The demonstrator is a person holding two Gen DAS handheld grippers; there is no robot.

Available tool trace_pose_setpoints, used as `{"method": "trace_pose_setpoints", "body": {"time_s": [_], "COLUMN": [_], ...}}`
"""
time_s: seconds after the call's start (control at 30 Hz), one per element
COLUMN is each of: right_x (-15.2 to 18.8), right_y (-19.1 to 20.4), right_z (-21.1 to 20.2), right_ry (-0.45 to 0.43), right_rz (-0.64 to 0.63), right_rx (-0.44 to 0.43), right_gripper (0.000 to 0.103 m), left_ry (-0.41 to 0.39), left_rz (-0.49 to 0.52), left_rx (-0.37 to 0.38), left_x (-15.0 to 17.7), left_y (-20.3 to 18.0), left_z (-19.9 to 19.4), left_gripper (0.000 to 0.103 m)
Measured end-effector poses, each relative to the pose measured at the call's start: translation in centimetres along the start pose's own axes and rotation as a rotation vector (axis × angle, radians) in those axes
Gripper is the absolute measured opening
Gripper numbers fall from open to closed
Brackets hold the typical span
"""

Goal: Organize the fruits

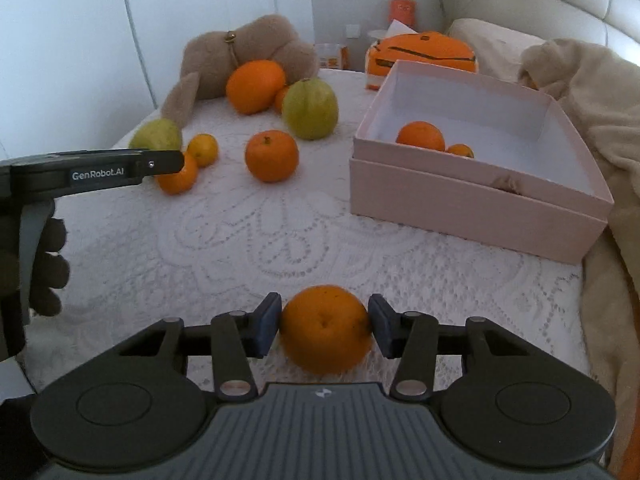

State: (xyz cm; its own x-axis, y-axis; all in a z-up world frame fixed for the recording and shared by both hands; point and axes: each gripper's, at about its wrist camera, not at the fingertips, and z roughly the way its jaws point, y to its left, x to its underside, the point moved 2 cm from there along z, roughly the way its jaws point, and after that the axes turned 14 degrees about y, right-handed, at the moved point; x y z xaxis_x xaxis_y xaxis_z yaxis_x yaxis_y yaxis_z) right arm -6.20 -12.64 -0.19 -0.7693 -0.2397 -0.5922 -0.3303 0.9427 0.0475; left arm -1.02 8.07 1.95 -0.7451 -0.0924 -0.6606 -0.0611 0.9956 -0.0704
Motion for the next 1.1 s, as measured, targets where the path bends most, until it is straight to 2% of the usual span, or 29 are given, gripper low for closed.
{"method": "trace_pose_setpoints", "body": {"time_s": [0.17, 0.33, 0.4, 0.53, 0.6, 0.7, 0.87, 0.9, 1.0, 1.1], "right_x": [-0.9, -2.9, -3.4, -3.5, -3.1, -2.7, -2.4, -2.3, -2.2, -2.2], "right_y": [-0.3, -1.5, -1.8, -2.4, -2.8, -2.9, -2.3, -2.2, -2.2, -2.2], "right_z": [0.1, 0.9, 1.8, 2.6, 3.2, 3.3, 3.6, 3.6, 3.5, 3.5], "right_ry": [-0.028, -0.089, -0.087, -0.091, -0.067, -0.090, -0.105, -0.109, -0.113, -0.116], "right_rz": [0.022, 0.070, 0.082, 0.099, 0.112, 0.111, 0.080, 0.078, 0.080, 0.079], "right_rx": [0.004, 0.068, 0.090, 0.080, 0.073, 0.065, 0.087, 0.091, 0.090, 0.092], "right_gripper": [0.047, 0.047, 0.047, 0.049, 0.057, 0.066, 0.082, 0.083, 0.083, 0.084], "left_ry": [-0.002, 0.000, 0.001, 0.003, 0.002, 0.003, 0.008, -0.001, -0.025, 0.006], "left_rz": [-0.007, -0.002, 0.004, 0.007, 0.001, 0.003, 0.020, 0.022, 0.052, 0.052], "left_rx": [-0.027, -0.045, -0.050, -0.042, -0.019, 0.021, 0.174, 0.165, 0.034, -0.013], "left_x": [-0.3, -0.5, -0.5, -0.5, -0.5, -0.5, -0.4, -0.3, -0.2, -0.3], "left_y": [0.2, 0.2, 0.1, -0.2, -0.3, -0.7, -1.3, -1.4, -1.8, -1.6], "left_z": [0.5, 0.9, 0.9, 0.9, 0.6, 0.1, -0.9, -1.1, -0.9, 0.1], "left_gripper": [0.051, 0.050, 0.051, 0.053, 0.053, 0.053, 0.053, 0.052, 0.049, 0.051]}}
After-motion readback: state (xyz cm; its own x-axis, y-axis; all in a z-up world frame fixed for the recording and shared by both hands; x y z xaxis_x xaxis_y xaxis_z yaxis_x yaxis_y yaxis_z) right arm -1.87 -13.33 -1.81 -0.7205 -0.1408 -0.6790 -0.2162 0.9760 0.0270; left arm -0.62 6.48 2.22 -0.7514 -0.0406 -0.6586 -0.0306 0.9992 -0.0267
